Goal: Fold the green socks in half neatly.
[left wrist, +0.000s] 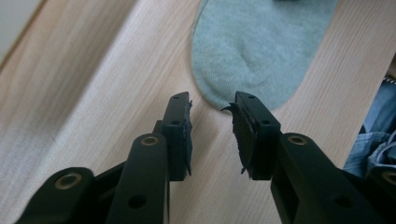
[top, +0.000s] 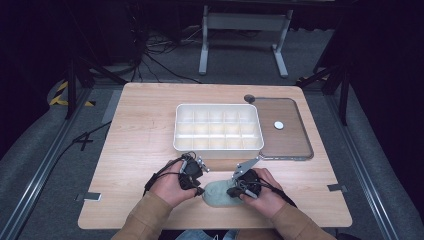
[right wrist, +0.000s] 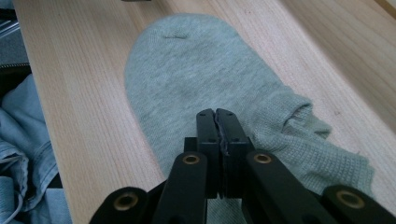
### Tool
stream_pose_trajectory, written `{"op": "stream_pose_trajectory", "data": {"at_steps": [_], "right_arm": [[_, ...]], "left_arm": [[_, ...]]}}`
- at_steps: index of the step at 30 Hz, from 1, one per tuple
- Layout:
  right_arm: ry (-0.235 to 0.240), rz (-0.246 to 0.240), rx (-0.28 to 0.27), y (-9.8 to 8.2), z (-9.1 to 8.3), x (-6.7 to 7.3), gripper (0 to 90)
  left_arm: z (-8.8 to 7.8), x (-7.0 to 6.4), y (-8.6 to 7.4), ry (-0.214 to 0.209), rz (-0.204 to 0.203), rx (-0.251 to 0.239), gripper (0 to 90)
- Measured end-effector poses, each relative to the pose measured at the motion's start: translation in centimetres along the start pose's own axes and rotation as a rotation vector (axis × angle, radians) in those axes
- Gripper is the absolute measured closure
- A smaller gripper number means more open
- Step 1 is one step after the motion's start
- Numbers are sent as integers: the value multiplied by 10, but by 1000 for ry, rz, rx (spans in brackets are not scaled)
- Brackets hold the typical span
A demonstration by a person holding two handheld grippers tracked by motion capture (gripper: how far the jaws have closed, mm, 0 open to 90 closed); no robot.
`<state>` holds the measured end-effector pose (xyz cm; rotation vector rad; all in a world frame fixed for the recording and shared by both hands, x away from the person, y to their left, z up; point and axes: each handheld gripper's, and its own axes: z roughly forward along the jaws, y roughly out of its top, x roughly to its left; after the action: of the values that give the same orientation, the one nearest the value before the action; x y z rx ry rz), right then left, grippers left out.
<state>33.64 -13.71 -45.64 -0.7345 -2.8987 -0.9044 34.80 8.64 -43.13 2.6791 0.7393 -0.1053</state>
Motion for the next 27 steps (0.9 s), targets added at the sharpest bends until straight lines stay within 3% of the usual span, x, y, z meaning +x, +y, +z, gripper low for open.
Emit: {"op": "stream_pose_trajectory", "data": {"at_steps": [5,12,17,20,25,27], "right_arm": [[-3,-4,-3,0,0,0,898],[-6,-5,-6,-1,0,0,899],[6,0,-20,-3,0,-1,900],[8,6,-28,-4,0,-1,900],[3,13,-47,-7,0,0,899],[4,24,-60,-8,0,0,899]], "left_arm": [[9,-1,0,-9,24,66,745],[14,-6,3,-19,72,86,820],[21,-10,12,-13,133,10,823],[22,-11,14,-27,142,-28,822],[21,-16,22,-47,154,-142,817],[21,-17,25,-48,172,-161,811]]}}
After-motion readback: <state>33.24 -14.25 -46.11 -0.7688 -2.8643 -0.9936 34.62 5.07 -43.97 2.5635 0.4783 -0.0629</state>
